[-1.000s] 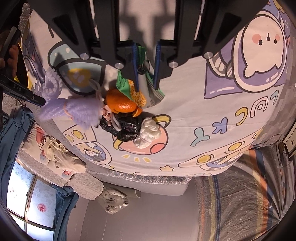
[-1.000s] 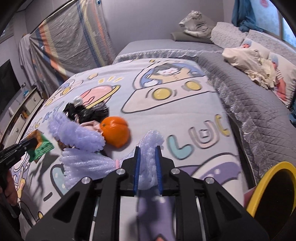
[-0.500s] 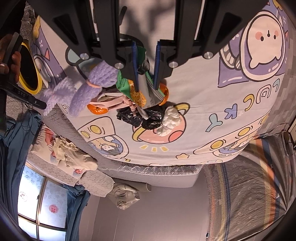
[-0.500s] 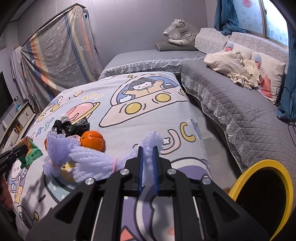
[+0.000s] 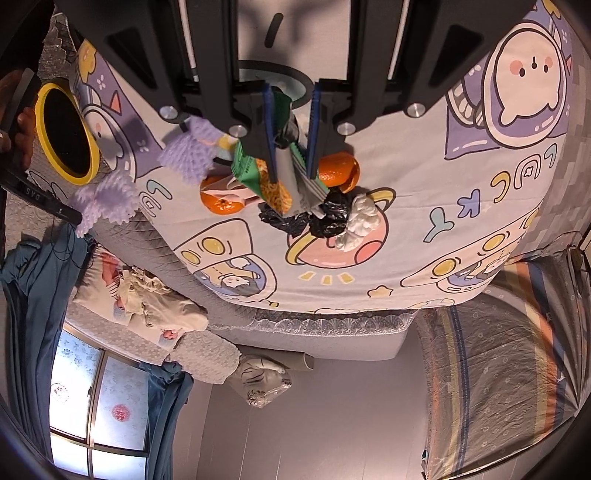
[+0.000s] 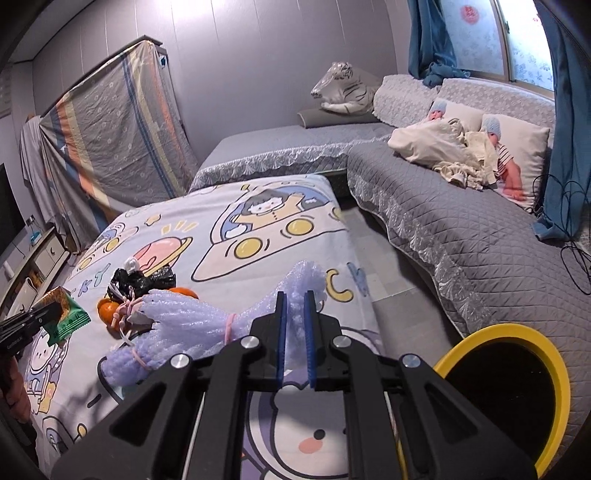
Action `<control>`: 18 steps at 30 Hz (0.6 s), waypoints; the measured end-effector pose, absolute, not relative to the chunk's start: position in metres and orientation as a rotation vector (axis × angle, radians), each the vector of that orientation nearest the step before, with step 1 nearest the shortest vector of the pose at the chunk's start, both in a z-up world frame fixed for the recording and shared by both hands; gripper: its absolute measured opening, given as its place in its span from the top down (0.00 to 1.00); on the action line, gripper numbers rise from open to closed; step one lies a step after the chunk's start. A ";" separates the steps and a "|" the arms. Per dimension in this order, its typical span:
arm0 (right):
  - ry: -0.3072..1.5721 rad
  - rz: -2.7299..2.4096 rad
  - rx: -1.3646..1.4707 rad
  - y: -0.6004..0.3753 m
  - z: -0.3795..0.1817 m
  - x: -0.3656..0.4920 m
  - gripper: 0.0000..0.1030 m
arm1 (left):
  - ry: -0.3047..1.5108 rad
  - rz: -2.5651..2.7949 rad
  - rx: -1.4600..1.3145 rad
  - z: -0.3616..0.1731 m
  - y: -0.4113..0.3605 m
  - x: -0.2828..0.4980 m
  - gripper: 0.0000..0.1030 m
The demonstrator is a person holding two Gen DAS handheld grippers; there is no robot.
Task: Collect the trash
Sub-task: 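Carry the green wrapper and purple foam net with both grippers over the yellow bin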
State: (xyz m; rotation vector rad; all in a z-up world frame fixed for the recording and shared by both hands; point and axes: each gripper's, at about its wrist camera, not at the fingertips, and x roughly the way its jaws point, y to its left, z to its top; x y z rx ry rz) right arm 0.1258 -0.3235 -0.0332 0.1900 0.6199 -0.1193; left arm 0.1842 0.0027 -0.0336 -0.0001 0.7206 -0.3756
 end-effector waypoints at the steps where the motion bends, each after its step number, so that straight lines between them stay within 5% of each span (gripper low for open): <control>1: 0.615 -0.123 0.188 -0.325 -0.032 0.124 0.92 | 0.718 -0.378 0.002 -0.032 0.001 0.183 0.87; 18: 0.560 -0.186 0.186 -0.348 -0.016 0.094 0.92 | 0.681 -0.460 0.035 -0.015 -0.044 0.173 0.87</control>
